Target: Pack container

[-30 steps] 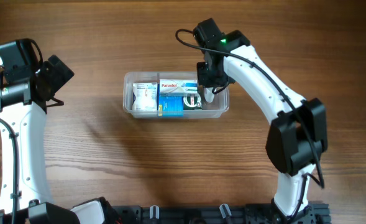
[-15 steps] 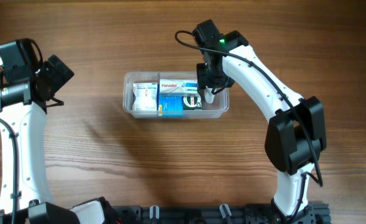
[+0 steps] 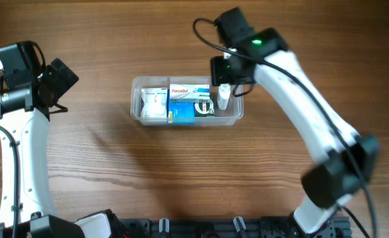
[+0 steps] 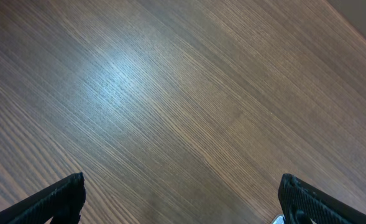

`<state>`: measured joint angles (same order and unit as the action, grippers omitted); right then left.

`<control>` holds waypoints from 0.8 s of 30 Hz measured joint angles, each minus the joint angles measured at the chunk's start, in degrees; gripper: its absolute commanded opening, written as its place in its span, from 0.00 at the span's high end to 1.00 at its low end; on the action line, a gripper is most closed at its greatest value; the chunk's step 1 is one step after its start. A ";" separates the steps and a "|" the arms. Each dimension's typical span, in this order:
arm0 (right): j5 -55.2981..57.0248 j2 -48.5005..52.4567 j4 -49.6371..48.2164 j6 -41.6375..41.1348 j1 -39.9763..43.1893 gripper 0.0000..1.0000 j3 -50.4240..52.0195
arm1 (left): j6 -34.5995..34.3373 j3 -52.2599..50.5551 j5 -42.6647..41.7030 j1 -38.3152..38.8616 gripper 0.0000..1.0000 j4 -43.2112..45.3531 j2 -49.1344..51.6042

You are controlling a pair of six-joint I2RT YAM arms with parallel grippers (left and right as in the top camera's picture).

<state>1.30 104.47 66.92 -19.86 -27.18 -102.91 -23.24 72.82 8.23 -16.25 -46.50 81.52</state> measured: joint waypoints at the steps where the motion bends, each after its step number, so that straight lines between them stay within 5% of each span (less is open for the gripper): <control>1: -0.11 -2.29 0.42 0.24 0.00 0.30 -0.17 | 0.00 0.00 0.00 0.00 0.00 0.00 0.00; 8: -1.73 -25.99 4.96 0.90 0.00 0.17 -0.94 | 0.00 0.00 0.00 0.00 0.00 0.02 0.00; 12: -1.81 -39.30 7.76 1.42 0.00 0.00 -1.36 | 0.00 0.00 0.00 0.00 0.00 0.00 0.00; 24: -2.01 -70.20 15.45 1.53 0.00 0.00 -2.16 | 0.00 0.00 0.02 0.00 0.00 0.00 0.00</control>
<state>-0.71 34.26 82.37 -18.33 -27.18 -105.08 -23.24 72.82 8.25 -16.25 -46.50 81.52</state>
